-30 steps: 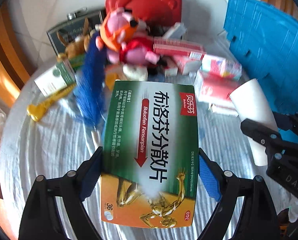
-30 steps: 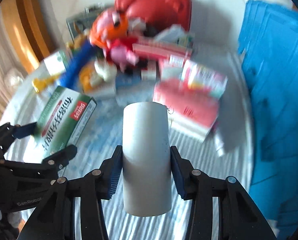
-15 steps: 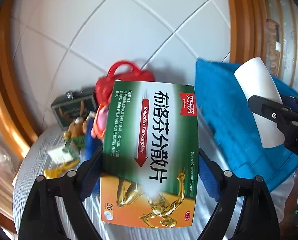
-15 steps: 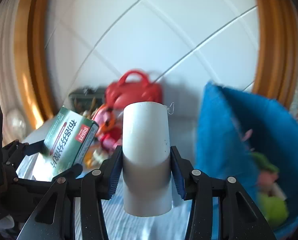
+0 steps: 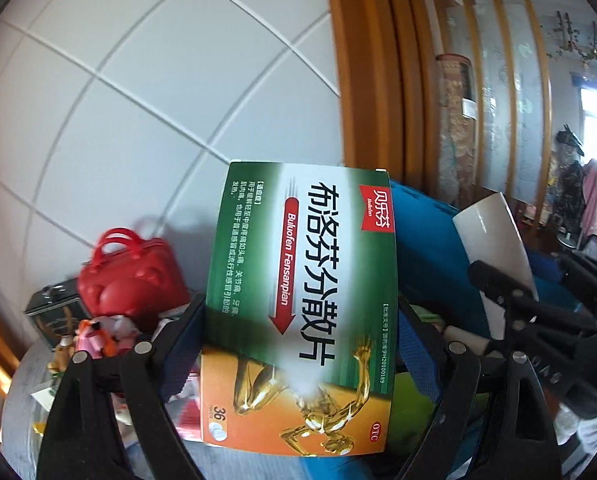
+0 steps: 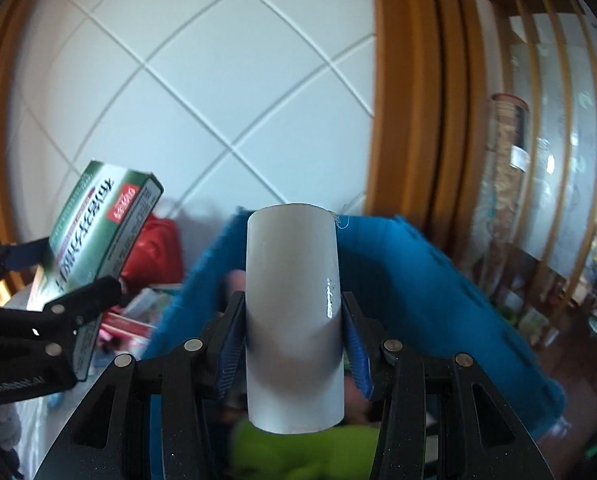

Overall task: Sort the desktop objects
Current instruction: 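Carry the medicine box with the left tool into the crate while the right tool drops the paper roll there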

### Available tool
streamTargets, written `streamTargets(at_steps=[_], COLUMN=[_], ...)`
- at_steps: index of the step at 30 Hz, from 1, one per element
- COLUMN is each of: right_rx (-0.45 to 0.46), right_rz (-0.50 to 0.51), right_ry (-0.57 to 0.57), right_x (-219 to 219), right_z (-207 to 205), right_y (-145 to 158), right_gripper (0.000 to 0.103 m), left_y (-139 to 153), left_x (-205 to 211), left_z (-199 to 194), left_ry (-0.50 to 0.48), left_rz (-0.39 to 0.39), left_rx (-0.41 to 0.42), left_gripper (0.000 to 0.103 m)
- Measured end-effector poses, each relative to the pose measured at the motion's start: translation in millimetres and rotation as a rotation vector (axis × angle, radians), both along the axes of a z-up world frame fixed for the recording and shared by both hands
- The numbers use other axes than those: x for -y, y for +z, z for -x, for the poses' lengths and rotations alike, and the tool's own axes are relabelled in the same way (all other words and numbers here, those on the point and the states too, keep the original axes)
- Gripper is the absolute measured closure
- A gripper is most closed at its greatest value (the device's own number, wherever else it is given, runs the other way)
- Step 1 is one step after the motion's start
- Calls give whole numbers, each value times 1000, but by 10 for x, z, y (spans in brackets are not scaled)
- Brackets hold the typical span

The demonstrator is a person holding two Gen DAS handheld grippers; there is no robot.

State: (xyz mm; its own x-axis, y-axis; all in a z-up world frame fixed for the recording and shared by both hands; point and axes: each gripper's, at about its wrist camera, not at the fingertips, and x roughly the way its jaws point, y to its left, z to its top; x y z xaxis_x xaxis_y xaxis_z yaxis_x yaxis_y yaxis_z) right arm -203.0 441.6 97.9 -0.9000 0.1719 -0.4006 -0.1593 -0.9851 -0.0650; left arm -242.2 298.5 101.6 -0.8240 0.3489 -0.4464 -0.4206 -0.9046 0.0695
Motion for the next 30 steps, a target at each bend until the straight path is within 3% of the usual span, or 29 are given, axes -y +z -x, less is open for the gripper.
streamTargets(at_steps=[4,12,28,30], right_rx=[47,127,179,180], right_rz=[15,39,-1,-14], right_ry=[-68,-137,-180,-198], right_x=[-451,-977,-1205,-1242], right_z=[-16,-16,77,78], right_y=[-159,-509,-654,-642], right_gripper=[58,58,58,53], left_y=[-137,-482,-483,-485], left_x=[-539,-1102,-1297,-1281], left_z=[46,115,99,94], left_ry=[-47,-88,-107,-108], left_rz=[32,85,113,107], left_rx=[57,165,164,169], left_gripper=[15,15,15,15])
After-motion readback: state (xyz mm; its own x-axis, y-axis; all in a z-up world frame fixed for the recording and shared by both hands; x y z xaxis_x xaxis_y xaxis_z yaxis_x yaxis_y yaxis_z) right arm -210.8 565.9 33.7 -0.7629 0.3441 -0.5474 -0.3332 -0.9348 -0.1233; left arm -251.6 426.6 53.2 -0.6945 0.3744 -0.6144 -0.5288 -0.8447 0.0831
